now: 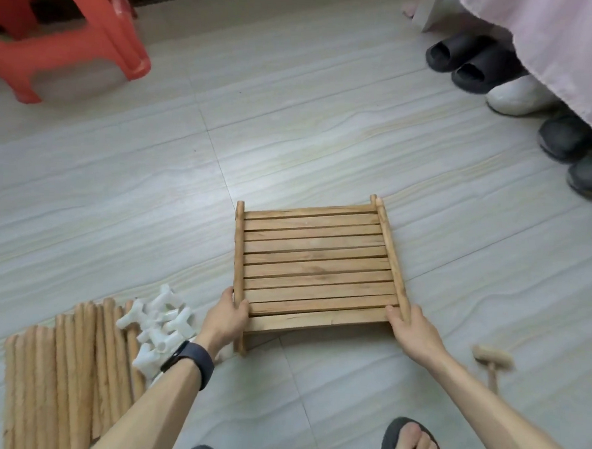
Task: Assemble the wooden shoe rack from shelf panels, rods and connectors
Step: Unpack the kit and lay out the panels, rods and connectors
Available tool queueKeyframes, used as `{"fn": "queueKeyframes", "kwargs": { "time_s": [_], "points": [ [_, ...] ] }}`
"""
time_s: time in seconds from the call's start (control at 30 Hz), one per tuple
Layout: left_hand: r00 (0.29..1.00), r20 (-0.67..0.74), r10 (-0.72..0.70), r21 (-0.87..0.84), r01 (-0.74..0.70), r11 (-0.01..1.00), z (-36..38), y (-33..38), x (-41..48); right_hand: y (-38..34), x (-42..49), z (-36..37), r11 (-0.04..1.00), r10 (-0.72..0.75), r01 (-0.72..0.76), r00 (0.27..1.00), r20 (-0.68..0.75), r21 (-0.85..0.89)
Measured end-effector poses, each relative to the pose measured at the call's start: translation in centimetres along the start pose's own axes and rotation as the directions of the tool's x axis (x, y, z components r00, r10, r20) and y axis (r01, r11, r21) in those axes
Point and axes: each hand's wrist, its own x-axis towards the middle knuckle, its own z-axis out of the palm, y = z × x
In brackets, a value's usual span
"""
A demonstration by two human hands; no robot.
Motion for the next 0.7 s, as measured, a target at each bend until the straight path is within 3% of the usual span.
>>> {"fn": "queueKeyframes", "kwargs": {
  "time_s": [0.1,0.27,0.4,0.6,0.7],
  "points": [
    [1.000,0.009,0.014,-0.016,-0.014,1.000,0.1,0.8,-0.1,0.0,1.6,0.1,1.000,-0.004,0.004,0.999,-0.042,-0.001],
    [0.980,0.197,0.014,0.027,-0.020,0.999,1.2,3.8,-0.7,1.3,4.1,-2.4,1.000,-0.021,0.018,0.985,-0.169,-0.017],
    [0.966,0.247,0.079,0.020,-0.087,0.996,3.6,7.9,0.0,3.4,6.2,-5.9,1.000,0.007,-0.007,0.975,-0.223,0.000],
    [0.955,0.230,0.189,-0.247,-0.131,0.960,9.2,14.4,0.3,7.2,8.2,-11.0,0.987,0.153,-0.130,0.934,-0.322,0.091],
    [0.949,0.242,0.203,-0.419,-0.087,0.904,12.4,16.2,-0.4,9.6,8.1,-12.6,0.971,0.237,-0.210,0.895,-0.377,0.112]
  ]
}}
